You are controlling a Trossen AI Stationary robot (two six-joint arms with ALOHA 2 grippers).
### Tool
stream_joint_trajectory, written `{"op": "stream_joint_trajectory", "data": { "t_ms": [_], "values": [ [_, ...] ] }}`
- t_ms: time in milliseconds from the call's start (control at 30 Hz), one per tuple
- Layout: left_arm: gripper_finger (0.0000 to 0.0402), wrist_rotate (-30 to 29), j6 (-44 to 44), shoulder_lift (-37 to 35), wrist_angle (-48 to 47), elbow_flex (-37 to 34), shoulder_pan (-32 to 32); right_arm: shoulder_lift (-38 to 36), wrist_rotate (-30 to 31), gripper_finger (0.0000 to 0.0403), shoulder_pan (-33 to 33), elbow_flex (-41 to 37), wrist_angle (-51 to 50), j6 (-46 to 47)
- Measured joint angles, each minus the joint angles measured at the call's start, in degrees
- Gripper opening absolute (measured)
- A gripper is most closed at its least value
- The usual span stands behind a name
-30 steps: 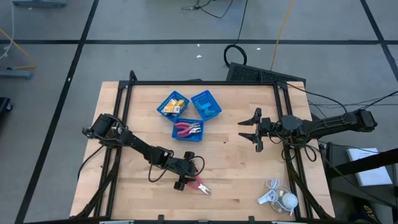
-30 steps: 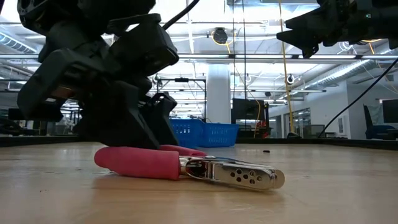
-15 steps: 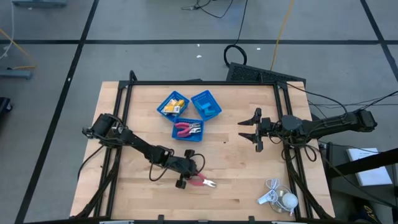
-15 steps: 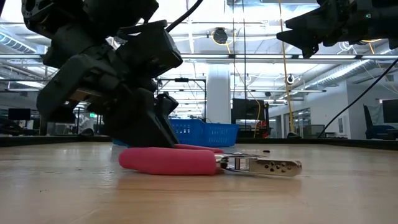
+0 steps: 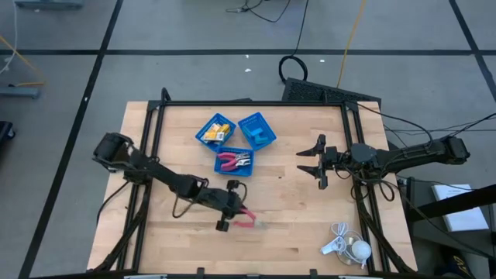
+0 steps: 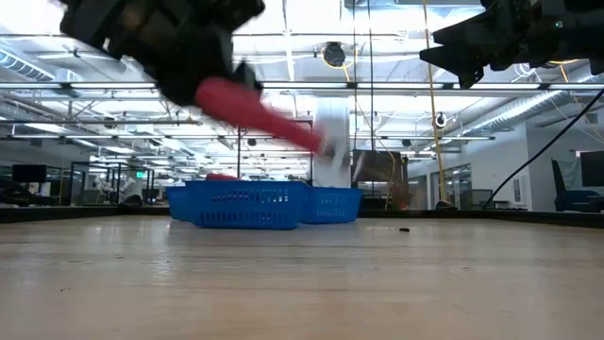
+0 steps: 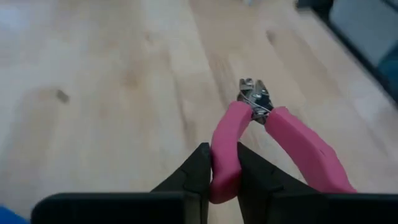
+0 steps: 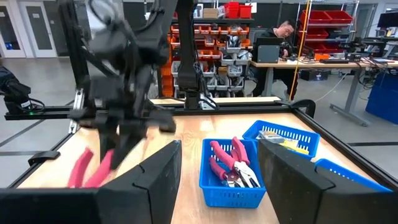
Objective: Pick & Place School Supplies
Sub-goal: Put the pink hole puncher into the bottom blue bin
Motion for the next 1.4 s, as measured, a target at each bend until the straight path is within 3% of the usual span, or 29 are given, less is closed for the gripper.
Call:
{"op": "stream_joint_trajectory", "data": {
  "t_ms": [100,367,800,1233,1400],
  "values": [
    [0.004,-2.88,-0.03,-4.67,-3.49,0.08,0.48,0.0,0.0,0.0201,0.0,0.0,-0.02,0.0],
    [0.0054,-14.31,1.82,-14.02,-13.29,0.13,0.94,0.0,0.0,0.0201,0.0,0.0,-0.15,0.0],
    [0.0039,-29.9,6.78,-21.32,-27.2,0.1,4.0,0.02,0.0,0.0201,-0.02,0.0,-0.22,0.0],
    [0.0038,-31.07,6.63,-21.3,-31.05,0.1,10.84,0.02,0.0,0.0201,0.0,0.0,-0.26,-0.13],
    [0.0038,-29.73,5.78,-21.3,-24.84,-3.23,13.25,0.0,0.0,0.0201,-0.01,0.0,-0.28,-0.2]
  ]
}}
